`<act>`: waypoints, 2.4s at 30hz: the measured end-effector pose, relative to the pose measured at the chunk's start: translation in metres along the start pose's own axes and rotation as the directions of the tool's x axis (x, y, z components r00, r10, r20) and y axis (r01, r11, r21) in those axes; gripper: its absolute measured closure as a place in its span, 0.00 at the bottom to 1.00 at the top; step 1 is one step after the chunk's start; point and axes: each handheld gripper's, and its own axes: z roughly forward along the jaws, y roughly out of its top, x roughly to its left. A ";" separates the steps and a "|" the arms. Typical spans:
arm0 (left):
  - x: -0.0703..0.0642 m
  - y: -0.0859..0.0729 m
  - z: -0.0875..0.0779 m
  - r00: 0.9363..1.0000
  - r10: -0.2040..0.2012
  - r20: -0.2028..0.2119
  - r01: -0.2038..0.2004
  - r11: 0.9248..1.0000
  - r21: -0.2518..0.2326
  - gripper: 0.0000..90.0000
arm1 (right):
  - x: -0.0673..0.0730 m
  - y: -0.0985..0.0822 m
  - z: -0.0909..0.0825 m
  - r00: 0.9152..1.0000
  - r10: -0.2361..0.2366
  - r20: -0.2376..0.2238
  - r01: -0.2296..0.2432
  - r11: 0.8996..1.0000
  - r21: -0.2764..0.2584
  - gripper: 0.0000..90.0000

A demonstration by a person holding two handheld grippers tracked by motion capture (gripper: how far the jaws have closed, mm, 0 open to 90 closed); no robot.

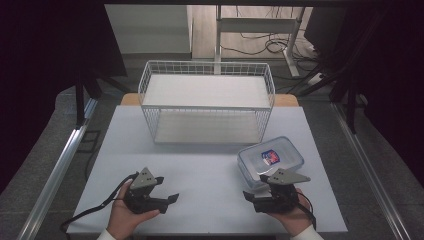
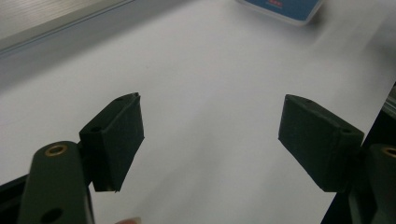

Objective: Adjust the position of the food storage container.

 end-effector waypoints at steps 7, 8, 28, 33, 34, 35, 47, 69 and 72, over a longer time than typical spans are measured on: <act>0.002 0.001 0.002 1.000 0.012 -0.005 -0.012 1.000 0.011 0.24 | -0.006 -0.004 -0.004 1.000 0.030 -0.001 -0.030 1.000 -0.001 0.23; 0.002 0.001 0.003 1.000 0.014 -0.004 -0.013 1.000 0.012 0.24 | -0.007 -0.003 -0.003 1.000 0.031 -0.004 -0.031 1.000 0.000 0.23; 0.011 0.008 0.013 1.000 -0.016 0.018 0.016 1.000 0.011 0.24 | -0.024 0.001 0.001 0.999 0.033 0.037 -0.034 0.999 0.027 0.41; 0.010 0.008 0.010 1.000 -0.002 0.010 0.002 1.000 0.010 0.24 | -0.035 0.015 -0.004 0.998 0.046 0.043 -0.047 0.999 0.021 0.48; 0.009 0.008 0.008 1.000 -0.001 0.009 0.001 1.000 0.008 0.24 | -0.043 0.021 -0.008 0.996 0.072 0.045 -0.072 0.997 0.008 0.52; 0.009 0.008 0.007 1.000 -0.003 0.010 0.003 1.000 0.003 0.24 | -0.047 0.024 -0.011 0.996 0.077 0.051 -0.077 0.997 -0.003 0.53; 0.009 0.008 0.008 1.000 0.005 0.000 -0.005 1.000 0.014 0.24 | -0.104 0.050 -0.017 0.974 0.065 0.215 -0.075 0.996 0.039 0.83; 0.014 0.011 0.014 1.000 0.000 0.012 0.000 1.000 0.022 0.24 | -0.197 0.026 0.003 0.915 0.064 0.399 -0.166 0.959 0.229 0.98; 0.013 0.010 0.013 1.000 0.000 0.009 0.000 1.000 0.023 0.24 | -0.200 0.020 0.010 0.929 0.052 0.367 -0.163 0.947 0.277 0.99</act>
